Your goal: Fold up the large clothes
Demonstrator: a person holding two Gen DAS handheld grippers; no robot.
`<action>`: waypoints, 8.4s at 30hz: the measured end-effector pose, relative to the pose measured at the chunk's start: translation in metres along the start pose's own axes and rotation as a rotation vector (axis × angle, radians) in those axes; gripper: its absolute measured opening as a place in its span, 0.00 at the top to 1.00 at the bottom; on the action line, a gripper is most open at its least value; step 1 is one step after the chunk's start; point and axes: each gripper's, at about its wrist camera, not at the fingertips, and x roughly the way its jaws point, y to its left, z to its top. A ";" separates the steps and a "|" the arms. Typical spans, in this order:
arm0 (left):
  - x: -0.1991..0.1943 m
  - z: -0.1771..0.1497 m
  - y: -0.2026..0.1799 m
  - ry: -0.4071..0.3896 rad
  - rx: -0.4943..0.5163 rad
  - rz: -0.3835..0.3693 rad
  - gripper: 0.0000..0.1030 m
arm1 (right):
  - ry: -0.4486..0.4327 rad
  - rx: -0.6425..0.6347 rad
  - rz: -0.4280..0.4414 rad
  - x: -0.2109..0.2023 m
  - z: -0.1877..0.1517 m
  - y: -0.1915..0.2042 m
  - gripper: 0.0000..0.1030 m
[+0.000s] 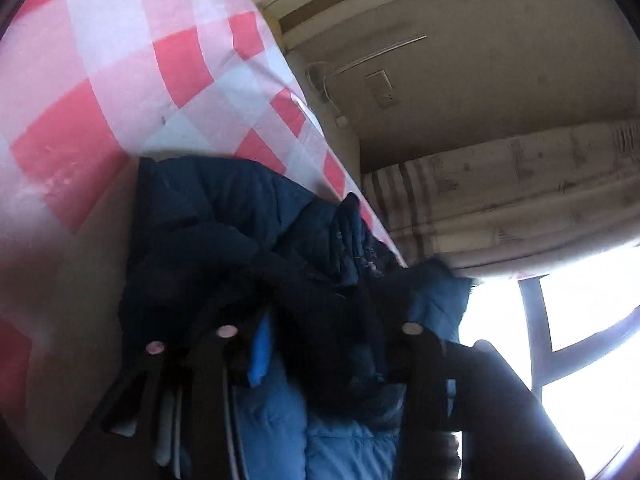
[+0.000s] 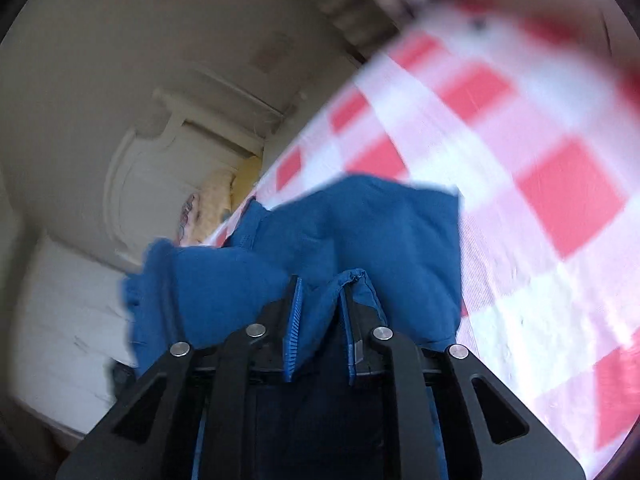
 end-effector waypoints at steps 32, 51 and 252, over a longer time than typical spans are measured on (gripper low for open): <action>0.002 0.038 -0.090 -0.092 0.565 0.172 0.95 | -0.167 -0.733 -0.261 -0.021 0.017 0.133 0.83; 0.009 0.019 -0.083 -0.437 0.636 0.671 0.02 | -0.145 -0.540 -0.366 0.019 0.032 0.108 0.04; 0.087 -0.180 -0.078 -0.096 0.968 0.667 0.02 | 0.024 -1.032 -0.368 0.072 -0.187 0.136 0.04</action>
